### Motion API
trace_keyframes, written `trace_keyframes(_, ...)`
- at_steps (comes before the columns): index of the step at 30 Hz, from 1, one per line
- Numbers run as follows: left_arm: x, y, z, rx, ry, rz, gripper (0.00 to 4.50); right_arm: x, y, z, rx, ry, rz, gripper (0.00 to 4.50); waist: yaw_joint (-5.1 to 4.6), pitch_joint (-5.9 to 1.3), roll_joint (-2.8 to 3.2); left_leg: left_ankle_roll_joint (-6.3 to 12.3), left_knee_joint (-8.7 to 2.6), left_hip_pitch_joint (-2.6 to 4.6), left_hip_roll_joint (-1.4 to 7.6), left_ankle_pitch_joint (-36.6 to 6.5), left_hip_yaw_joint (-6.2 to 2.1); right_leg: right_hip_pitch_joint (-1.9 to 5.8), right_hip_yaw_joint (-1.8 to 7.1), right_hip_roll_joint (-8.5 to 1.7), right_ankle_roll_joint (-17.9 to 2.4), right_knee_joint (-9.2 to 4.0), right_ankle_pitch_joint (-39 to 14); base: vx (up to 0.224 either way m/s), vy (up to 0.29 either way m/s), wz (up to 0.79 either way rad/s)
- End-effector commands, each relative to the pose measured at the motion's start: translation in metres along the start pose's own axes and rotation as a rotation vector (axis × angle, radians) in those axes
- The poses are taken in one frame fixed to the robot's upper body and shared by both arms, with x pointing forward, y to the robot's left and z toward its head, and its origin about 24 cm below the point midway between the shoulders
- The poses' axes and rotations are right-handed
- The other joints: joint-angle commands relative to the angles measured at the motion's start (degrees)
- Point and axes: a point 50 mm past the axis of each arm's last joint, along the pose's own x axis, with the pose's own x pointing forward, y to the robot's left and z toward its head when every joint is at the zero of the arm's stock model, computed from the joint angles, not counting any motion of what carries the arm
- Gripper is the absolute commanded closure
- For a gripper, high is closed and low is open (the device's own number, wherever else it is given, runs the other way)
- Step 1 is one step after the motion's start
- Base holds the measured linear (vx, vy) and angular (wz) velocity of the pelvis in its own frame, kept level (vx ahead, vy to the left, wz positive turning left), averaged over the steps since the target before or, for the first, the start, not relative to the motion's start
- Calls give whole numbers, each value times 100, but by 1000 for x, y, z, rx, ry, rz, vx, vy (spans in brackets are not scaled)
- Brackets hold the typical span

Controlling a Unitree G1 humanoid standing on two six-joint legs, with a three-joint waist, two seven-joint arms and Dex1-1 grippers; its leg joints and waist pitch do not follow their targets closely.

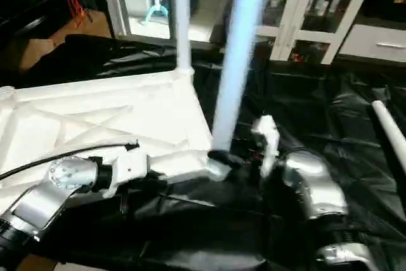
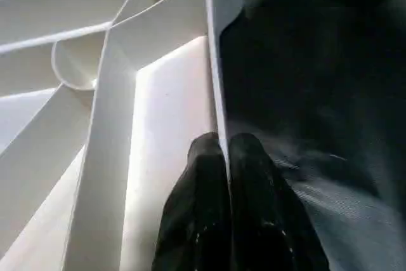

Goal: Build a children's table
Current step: Rotate leg to tighten

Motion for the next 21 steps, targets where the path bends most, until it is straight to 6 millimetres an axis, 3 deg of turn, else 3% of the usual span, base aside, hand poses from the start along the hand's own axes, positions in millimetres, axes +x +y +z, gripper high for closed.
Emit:
trace_keyframes(1, 20, -17, -12, -79, 89, -50, 450, -2, -19, -20, 75, 77, -332, 251, -28, -101, 9, -86, -453, 77, 147, -1473, -47, 101, 232, -407, -1275, -581, -1185, 0, 0, 0)
trace_keyframes(2, 26, -15, -9, -103, 101, -9, 450, 4, -19, -24, 91, 75, -406, 253, -28, -101, 9, -86, -453, 77, 147, -1473, -47, 101, 232, -407, -1275, -581, -1185, 0, 0, 0)
trace_keyframes(3, 34, -11, -4, -121, 115, 53, 450, 10, -20, -29, 115, 79, -510, 254, -70, -83, 5, -244, -475, 95, 140, -1775, -76, 83, 246, -426, -1089, -631, -1812, 0, 0, 0)
trace_keyframes(4, 43, -7, 1, -152, 119, 113, 450, 16, -20, -34, 153, 77, -600, 255, -76, -86, 6, -278, -477, 116, 141, -1861, -90, 66, 245, -432, -1030, -648, -1969, 0, 0, 0)
trace_keyframes(6, 60, -2, 15, -211, 109, 201, 450, 29, -15, -42, 243, 62, -725, 256, -89, -93, 7, -355, -469, 152, 134, -2000, -90, 22, 265, -425, -958, -673, -2081, 0, 0, 0)
trace_keyframes(8, 72, -4, 28, -227, 97, 212, 450, 42, -8, -45, 291, 44, -768, 256, -73, -121, 10, -327, -469, 146, 124, -1995, -96, 27, 265, -423, -926, -686, -1928, 0, 0, 0)
trace_keyframes(9, 78, -7, 35, -199, 84, 194, 450, 53, -3, -42, 296, 26, -754, 256, -68, -137, 3, -287, -476, 110, 125, -1932, -100, 39, 263, -401, -921, -669, -1551, 0, 0, 0)
trace_keyframes(13, 74, -13, 33, -109, 50, 117, 450, 61, 1, -28, 247, -34, -587, 256, -54, -184, -2, -75, -461, 20, 119, -1464, -105, 141, 242, -385, -1034, -588, -484, 0, 0, 0)
trace_keyframes(16, 57, -20, 22, -6, 10, -4, 450, 45, -8, -9, 49, -79, -443, 186, -49, -211, -7, 81, -437, -7, 141, -1219, -101, 192, 230, -398, -1150, -546, 67, 0, 0, 0)
trace_keyframes(18, 46, -28, 14, 39, -12, -101, 450, 30, -17, -2, -1, -78, -407, 184, -61, -244, -20, 248, -412, -39, 131, -914, -100, 224, 209, -379, -1209, -503, 545, 0, 0, 0)
trace_keyframes(19, 42, -30, 11, 40, -5, -121, 450, 25, -20, 0, -2, -82, -399, 182, -50, -257, 17, 363, -386, -14, 147, -683, -74, 213, 215, -392, -1349, -471, 827, 0, 0, 0)
trace_keyframes(20, 36, -32, 5, 42, 4, -145, 450, 17, -24, 5, -5, -93, -370, 174, -50, -257, 17, 363, -386, -14, 147, -683, -74, 213, 215, -392, -1349, -471, 827, 0, 0, 0)
trace_keyframes(21, 30, -33, 0, 38, 6, -164, 450, 8, -28, 10, -17, -99, -326, 156, -19, -276, 28, 462, -361, 1, 164, -421, -73, 220, 200, -364, -1475, -407, 1357, 0, 0, 0)
